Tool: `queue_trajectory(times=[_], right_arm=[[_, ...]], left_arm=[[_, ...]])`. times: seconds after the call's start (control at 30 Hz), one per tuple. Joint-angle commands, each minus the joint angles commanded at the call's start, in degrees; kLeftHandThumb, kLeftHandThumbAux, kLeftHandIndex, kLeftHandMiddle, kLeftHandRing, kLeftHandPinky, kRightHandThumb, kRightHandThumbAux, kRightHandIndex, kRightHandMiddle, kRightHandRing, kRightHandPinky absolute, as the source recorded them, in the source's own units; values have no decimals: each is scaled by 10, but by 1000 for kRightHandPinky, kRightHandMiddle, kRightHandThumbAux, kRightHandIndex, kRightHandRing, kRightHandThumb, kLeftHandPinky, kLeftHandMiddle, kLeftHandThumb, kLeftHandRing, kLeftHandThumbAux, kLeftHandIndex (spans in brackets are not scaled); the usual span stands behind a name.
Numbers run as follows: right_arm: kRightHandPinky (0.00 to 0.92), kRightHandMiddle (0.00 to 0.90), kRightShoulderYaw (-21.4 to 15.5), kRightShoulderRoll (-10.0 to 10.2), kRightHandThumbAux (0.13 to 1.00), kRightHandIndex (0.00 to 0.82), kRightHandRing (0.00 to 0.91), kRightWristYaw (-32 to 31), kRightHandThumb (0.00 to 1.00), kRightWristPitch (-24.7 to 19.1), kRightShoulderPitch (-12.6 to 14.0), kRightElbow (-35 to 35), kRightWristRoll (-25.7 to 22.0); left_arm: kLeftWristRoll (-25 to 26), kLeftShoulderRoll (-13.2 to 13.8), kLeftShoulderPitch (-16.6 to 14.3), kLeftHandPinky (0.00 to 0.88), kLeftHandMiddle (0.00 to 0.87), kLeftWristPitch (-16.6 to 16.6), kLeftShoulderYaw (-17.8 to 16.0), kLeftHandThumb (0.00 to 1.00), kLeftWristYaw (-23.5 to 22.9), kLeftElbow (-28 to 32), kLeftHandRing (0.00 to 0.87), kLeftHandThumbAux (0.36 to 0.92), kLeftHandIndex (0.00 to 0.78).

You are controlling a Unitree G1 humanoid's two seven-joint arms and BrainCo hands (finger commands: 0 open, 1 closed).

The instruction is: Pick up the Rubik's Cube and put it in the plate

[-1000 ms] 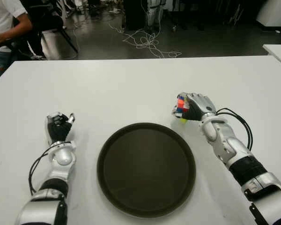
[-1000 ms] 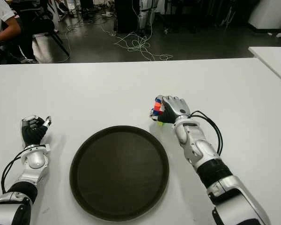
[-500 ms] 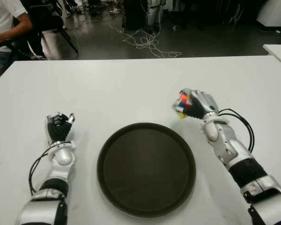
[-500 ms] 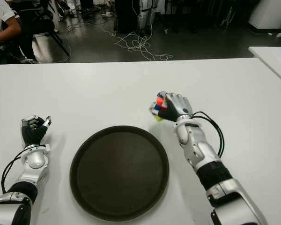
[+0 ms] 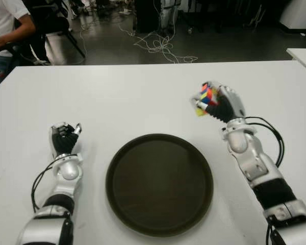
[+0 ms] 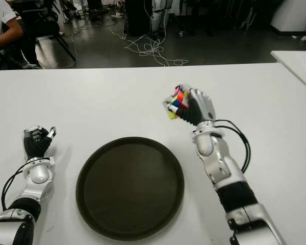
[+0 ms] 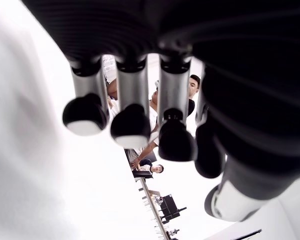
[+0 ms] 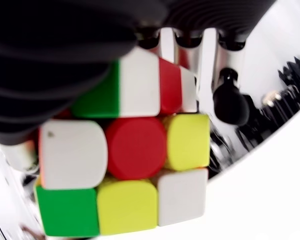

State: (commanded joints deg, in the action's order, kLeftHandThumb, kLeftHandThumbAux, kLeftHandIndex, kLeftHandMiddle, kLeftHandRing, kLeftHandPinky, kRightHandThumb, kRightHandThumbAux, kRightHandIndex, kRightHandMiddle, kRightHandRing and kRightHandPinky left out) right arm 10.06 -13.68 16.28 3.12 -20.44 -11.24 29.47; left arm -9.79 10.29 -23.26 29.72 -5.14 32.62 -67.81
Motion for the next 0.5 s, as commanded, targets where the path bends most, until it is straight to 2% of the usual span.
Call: queue_trajectory(times=[0.1, 0.23, 0.5], right_arm=[[797, 798, -11, 20, 718, 439, 805, 9, 702, 20, 14, 40, -22], [813, 815, -14, 35, 719, 440, 821, 7, 701, 31, 28, 69, -35], [810, 815, 6, 68, 722, 439, 821, -6, 697, 61, 63, 106, -45]], left_arm=[[0, 0, -1, 867, 847, 1, 1, 400, -2, 0, 856, 755, 703], [0, 1, -1, 870, 852, 1, 1, 393, -3, 0, 861, 756, 715], [1, -1, -1, 856, 846, 3, 1, 368, -3, -1, 854, 770, 703]])
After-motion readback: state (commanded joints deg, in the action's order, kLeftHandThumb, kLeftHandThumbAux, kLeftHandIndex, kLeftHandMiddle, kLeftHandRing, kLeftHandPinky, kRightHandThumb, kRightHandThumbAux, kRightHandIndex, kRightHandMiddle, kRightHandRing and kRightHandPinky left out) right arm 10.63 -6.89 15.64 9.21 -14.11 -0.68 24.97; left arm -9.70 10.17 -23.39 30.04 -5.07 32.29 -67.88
